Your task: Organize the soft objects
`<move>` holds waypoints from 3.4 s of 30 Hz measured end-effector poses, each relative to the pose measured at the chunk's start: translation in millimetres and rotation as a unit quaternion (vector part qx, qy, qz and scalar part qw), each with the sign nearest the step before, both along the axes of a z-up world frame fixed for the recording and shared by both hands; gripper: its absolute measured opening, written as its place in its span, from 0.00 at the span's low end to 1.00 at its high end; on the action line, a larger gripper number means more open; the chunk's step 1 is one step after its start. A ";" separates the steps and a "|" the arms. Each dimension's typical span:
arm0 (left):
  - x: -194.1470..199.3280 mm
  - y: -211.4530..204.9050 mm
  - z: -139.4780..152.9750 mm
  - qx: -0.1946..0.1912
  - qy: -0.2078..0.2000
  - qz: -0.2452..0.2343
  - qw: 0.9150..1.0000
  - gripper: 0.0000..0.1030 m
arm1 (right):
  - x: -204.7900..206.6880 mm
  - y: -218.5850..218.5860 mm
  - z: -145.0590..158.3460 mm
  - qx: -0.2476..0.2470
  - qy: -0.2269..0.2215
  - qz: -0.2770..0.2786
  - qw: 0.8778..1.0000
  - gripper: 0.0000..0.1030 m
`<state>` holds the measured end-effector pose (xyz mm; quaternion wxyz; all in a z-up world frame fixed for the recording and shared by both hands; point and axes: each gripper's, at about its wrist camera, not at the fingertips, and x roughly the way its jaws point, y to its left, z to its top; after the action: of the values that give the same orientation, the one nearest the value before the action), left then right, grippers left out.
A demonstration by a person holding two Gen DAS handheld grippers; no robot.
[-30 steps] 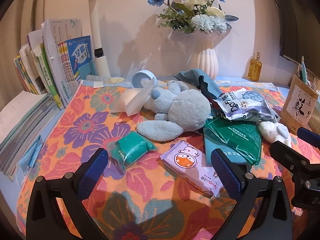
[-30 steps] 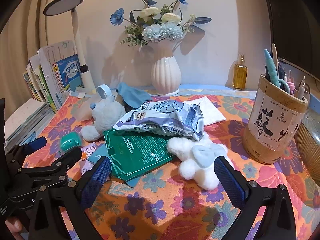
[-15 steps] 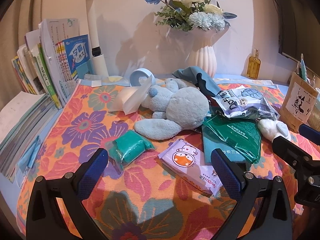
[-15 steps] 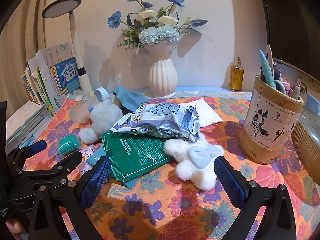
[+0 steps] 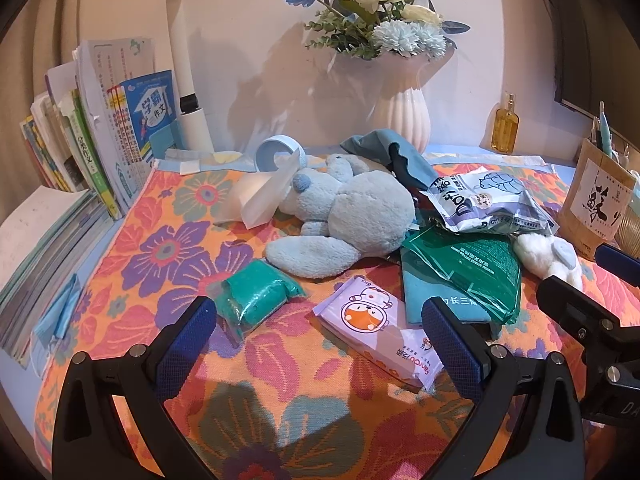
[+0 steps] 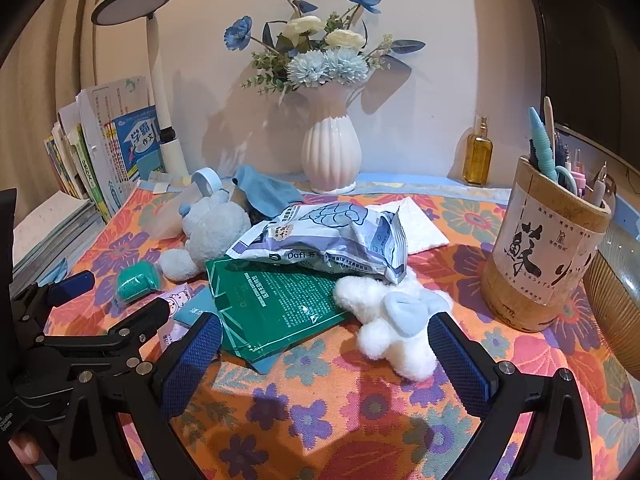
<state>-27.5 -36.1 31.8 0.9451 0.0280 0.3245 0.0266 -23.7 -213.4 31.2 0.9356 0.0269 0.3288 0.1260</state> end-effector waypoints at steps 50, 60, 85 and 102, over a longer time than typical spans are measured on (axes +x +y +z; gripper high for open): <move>7.7 90.5 10.7 -0.083 0.083 -0.118 0.986 0.98 | -7.9 16.4 -3.4 0.091 0.055 0.123 0.987 0.99; 43.2 81.1 -5.5 -0.057 0.117 -0.157 0.979 0.95 | 11.5 76.5 -17.2 0.045 0.103 0.180 0.977 0.69; 8.8 84.5 -7.0 -0.103 0.091 -0.152 0.979 0.35 | -9.6 95.4 -17.1 -0.007 0.097 0.167 0.981 0.24; 3.2 112.3 -4.6 -0.141 0.039 -0.075 0.986 0.36 | 30.2 127.5 -26.8 -0.045 0.118 0.207 0.970 0.69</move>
<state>-24.3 76.3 27.2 0.9254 -0.0805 0.3590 -0.0916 6.6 -85.9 4.4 0.8442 -0.0696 0.4405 0.2973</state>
